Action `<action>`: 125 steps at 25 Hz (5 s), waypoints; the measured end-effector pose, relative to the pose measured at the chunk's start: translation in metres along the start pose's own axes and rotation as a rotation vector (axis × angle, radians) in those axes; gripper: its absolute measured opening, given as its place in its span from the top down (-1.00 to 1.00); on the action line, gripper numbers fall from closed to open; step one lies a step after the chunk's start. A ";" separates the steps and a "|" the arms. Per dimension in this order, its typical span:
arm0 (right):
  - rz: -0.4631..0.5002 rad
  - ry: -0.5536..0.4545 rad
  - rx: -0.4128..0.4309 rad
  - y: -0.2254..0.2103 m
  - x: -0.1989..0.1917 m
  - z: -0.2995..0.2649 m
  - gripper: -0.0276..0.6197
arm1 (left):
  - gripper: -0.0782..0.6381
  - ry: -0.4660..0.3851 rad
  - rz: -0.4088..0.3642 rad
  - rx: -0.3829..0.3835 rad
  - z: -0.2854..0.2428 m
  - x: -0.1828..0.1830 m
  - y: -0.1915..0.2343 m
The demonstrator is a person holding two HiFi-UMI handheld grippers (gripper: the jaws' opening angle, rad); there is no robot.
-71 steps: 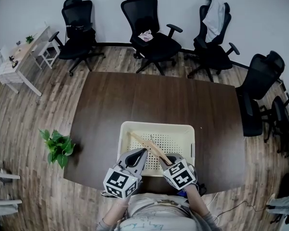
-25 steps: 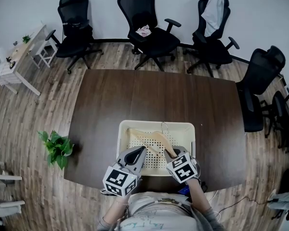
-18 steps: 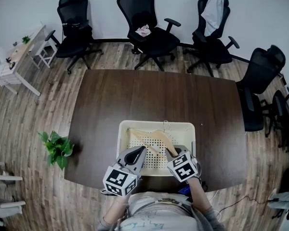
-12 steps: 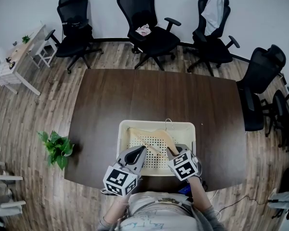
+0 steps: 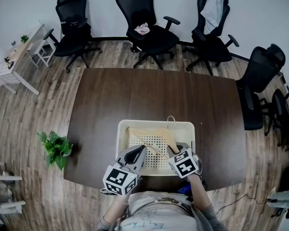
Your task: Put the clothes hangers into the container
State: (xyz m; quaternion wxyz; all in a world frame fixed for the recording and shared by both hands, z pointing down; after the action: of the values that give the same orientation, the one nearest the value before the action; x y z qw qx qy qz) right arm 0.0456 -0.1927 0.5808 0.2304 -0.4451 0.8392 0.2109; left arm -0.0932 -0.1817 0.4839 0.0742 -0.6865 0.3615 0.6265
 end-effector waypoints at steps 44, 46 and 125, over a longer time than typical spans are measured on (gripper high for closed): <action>-0.066 0.138 -0.061 -0.026 -0.016 -0.025 0.83 | 0.75 0.004 0.003 -0.001 -0.005 -0.001 0.009; -0.072 0.149 -0.066 -0.027 -0.017 -0.025 0.83 | 0.75 0.006 0.004 0.000 -0.006 -0.002 0.009; 0.177 0.538 -0.384 -0.044 -0.043 -0.045 0.82 | 0.75 0.053 0.060 -0.010 -0.016 -0.025 0.048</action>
State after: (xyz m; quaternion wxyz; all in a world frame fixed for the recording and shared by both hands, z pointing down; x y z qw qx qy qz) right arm 0.0951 -0.2125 0.6355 -0.1064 -0.4454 0.8502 0.2595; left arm -0.1072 -0.2150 0.5270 0.0421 -0.6920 0.3806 0.6120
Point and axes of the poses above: the fingertips, and each gripper's own axes: z backward along the fingers, y to its left, x out of its top, the point moved 3 cm from there along z, backward along the fingers, and after that the axes turned 11 degrees about -x, right-handed, at the moved point
